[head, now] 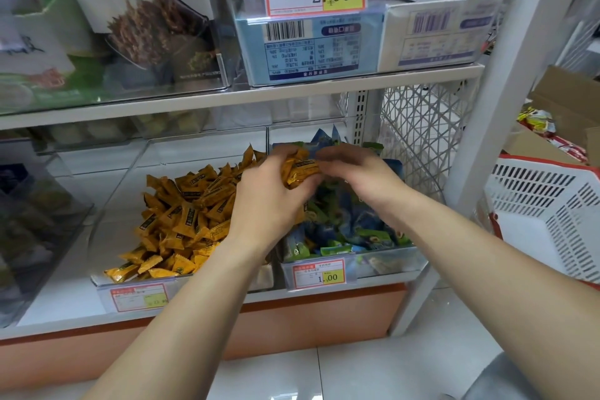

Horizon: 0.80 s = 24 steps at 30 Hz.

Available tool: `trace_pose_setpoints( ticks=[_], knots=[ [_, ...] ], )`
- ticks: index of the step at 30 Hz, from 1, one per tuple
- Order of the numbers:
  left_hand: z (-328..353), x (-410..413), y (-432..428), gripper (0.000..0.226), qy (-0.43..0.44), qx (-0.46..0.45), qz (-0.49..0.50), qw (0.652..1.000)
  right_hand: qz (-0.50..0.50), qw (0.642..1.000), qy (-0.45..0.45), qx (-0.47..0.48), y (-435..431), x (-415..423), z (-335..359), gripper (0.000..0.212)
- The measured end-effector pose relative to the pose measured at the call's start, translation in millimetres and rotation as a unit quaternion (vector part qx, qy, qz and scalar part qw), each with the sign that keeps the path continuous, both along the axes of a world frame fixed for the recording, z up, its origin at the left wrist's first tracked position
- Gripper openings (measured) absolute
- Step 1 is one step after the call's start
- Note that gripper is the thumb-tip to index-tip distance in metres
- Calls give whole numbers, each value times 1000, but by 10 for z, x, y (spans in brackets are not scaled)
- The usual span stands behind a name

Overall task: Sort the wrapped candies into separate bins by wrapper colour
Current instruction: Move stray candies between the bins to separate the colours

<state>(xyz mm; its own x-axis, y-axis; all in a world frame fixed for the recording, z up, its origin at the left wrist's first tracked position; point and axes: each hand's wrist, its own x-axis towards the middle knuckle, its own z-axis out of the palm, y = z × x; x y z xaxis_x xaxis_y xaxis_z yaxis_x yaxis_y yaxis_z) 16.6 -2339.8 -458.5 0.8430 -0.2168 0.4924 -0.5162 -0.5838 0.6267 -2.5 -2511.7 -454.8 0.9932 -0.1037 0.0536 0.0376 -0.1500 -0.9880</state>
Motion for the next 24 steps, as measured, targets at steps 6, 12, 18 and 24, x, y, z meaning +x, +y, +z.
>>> trace_pose_setpoints(
  ticks=[6, 12, 18, 24],
  knots=[
    [57, 67, 104, 45, 97, -94, -36, 990, 17, 998, -52, -11, 132, -55, 51, 17],
    [111, 80, 372, 26, 315, -307, -75, 895, -7, 983, -29, 182, 390, -2, 105, 14],
    [60, 221, 826, 36, 296, -315, -11, 902, -76, 993, -85, -3, 830, 189, 41, 29],
    [-21, 362, 1208, 62, 191, -85, 61, 976, 38, 962, -136, -234, 1086, 319, 0, 32]
  ],
)
